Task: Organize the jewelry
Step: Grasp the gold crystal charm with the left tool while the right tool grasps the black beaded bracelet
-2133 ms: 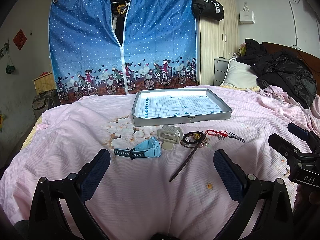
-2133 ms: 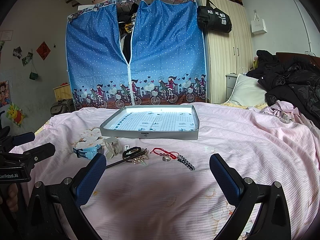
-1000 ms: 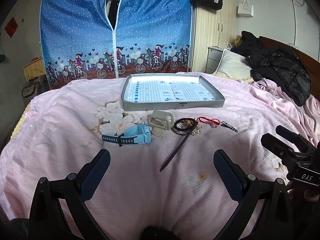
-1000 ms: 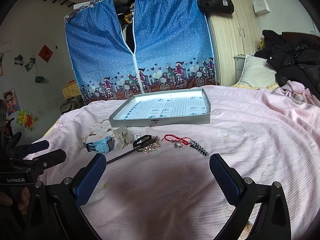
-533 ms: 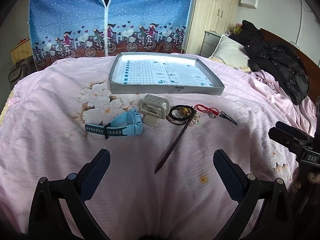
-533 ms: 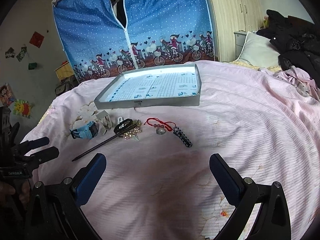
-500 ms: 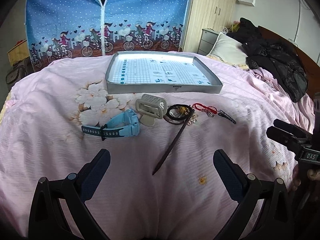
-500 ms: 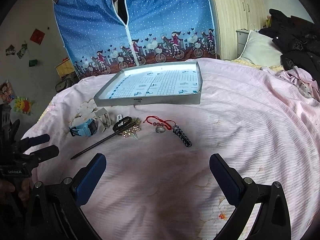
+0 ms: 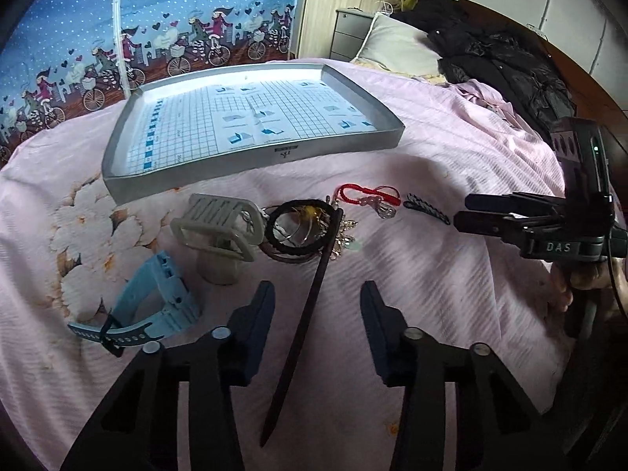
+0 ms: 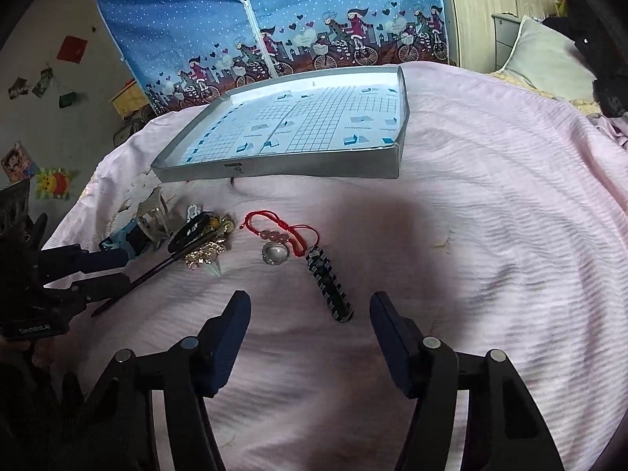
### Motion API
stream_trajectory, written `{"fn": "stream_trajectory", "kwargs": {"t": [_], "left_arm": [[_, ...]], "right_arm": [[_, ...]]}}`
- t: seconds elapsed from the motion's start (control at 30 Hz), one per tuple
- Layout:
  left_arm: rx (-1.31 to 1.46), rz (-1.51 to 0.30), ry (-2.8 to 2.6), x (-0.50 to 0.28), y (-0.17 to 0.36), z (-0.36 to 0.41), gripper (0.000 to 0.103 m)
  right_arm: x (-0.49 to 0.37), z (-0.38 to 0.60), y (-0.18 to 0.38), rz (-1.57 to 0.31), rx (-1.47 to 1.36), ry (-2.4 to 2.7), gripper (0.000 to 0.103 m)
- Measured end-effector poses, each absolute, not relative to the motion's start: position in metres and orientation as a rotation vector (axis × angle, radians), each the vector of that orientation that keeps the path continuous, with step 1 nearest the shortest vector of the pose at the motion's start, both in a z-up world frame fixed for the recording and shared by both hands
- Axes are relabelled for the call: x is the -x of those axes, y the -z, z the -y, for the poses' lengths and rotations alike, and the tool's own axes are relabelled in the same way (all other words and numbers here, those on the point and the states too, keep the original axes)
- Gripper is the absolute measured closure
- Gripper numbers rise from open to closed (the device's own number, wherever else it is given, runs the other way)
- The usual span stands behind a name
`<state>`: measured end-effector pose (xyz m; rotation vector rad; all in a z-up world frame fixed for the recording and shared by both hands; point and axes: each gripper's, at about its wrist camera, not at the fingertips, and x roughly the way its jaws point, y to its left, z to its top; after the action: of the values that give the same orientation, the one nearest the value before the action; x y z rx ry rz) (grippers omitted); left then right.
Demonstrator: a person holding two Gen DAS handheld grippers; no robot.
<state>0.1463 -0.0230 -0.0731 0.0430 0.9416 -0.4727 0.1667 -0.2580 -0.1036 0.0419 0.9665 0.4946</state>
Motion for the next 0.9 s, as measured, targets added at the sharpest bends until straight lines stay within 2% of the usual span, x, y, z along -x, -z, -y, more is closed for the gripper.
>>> {"fn": "stream_trajectory", "kwargs": {"t": [0.13,0.4,0.5,0.63,0.9], "left_arm": [[-0.016,-0.974,0.534,-0.159,0.078,0.026,0.079],[-0.018,-1.061,0.533,-0.176,0.09,0.03,0.097],[0.022,-1.078,0.558,-0.176,0.091,0.028,0.098],[0.083,-1.105,0.611,-0.173,0.089,0.03,0.1],[0.164,-1.165,0.643,-0.175,0.091,0.031,0.1]], "right_arm": [[-0.173,0.255,0.11,-0.973,-0.019,-0.497,0.057],[-0.186,0.248,0.123,-0.984,0.014,-0.486,0.062],[-0.188,0.247,0.126,-0.998,0.017,-0.484,0.067],[-0.185,0.247,0.125,-1.018,0.003,-0.5,0.083],[-0.186,0.246,0.129,-1.031,-0.02,-0.489,0.083]]}}
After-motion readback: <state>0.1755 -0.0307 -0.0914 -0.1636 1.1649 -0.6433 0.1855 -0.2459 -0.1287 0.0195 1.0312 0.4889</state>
